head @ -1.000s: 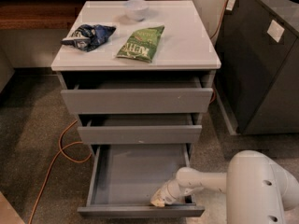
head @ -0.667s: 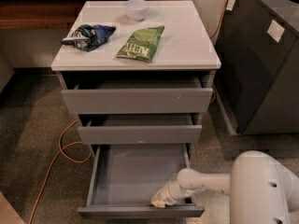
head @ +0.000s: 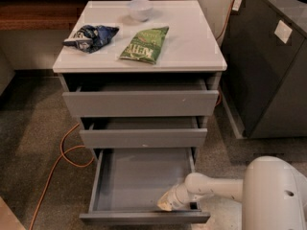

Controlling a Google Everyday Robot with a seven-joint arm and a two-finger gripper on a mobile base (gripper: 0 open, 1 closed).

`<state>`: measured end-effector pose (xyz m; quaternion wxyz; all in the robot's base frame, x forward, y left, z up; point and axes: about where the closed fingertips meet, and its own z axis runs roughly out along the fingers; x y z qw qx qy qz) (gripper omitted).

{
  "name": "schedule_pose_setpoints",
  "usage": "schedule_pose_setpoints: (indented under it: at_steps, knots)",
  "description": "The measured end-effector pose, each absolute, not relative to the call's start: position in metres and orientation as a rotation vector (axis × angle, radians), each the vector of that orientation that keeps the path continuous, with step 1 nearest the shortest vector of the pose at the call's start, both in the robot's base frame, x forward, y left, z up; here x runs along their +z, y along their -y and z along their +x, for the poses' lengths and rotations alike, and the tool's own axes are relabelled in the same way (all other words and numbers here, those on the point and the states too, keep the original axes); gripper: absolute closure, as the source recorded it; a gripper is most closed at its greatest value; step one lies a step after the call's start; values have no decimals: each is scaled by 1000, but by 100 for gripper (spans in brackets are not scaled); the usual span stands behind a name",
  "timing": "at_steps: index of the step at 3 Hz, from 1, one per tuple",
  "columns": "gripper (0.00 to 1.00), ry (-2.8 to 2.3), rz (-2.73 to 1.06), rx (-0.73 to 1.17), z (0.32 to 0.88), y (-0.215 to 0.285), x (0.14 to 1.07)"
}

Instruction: Open bottom drawer

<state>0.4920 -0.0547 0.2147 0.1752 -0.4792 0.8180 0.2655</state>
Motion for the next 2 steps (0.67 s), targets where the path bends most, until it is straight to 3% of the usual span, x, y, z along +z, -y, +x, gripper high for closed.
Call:
schedule_pose_setpoints:
  at_steps: [2]
  knots:
    - [100, -2285, -1325, 701, 514, 64, 226]
